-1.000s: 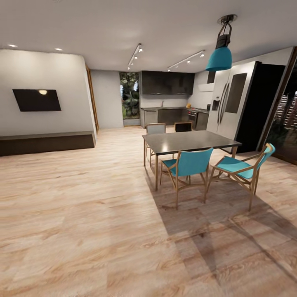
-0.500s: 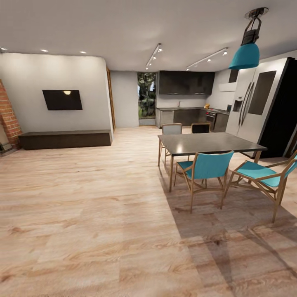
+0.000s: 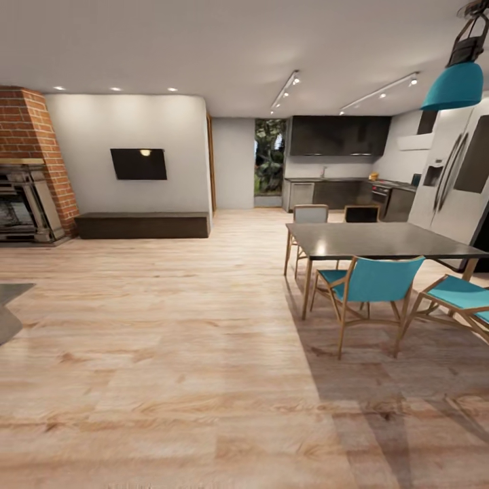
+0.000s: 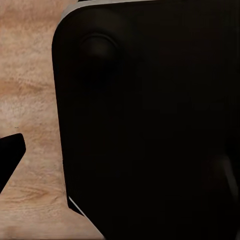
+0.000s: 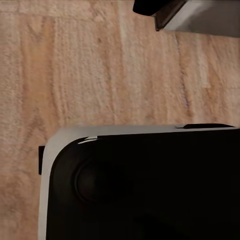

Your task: In the kitchen, take the popcorn bag from the countertop, put it into the microwave, and heat it until the popcorn is cooked so the cooked popcorn ends up inside the bag.

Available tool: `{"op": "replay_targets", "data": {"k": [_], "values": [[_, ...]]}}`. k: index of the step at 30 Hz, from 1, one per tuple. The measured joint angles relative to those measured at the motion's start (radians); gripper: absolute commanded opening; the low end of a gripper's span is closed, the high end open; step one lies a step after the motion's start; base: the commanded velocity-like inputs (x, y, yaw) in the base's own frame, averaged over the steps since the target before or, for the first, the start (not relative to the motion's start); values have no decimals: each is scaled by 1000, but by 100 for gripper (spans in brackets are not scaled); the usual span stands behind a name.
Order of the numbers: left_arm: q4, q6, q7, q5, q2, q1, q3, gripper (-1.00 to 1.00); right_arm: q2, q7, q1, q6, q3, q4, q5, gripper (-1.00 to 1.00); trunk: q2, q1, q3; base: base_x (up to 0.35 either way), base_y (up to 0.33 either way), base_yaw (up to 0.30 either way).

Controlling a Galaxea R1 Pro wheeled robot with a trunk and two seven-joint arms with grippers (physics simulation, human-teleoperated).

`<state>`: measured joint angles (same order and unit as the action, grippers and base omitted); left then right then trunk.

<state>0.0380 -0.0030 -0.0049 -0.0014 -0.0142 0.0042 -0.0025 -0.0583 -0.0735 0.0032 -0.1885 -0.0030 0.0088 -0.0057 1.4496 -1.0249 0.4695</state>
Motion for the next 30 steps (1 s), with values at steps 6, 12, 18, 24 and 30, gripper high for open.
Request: {"op": "replay_targets", "data": {"k": [6, 12, 18, 24, 30], "values": [[-5, 7, 4, 0, -13, 0, -1, 100, 0, 0, 0, 0, 0, 0, 0, 100, 0, 0, 0, 0, 0, 261], [-10, 15, 4, 0, -15, 0, 2, 100, 0, 0, 0, 0, 0, 0, 0, 100, 0, 0, 0, 0, 0, 261], [-10, 19, 2, 0, -11, 0, 5, 100, 0, 0, 0, 0, 0, 0, 0, 100, 0, 0, 0, 103, 0, 261], [-10, 18, 6, 2, 6, 0, 9, 100, 0, 1, 0, -1, 0, 0, 0, 100, 0, 1, 0, 316, 0, 137], [-11, 17, 6, 4, 14, 0, 65, 100, 0, 2, 0, 0, -2, 0, 0, 100, 0, 1, 0, 339, 0, 6]]}}
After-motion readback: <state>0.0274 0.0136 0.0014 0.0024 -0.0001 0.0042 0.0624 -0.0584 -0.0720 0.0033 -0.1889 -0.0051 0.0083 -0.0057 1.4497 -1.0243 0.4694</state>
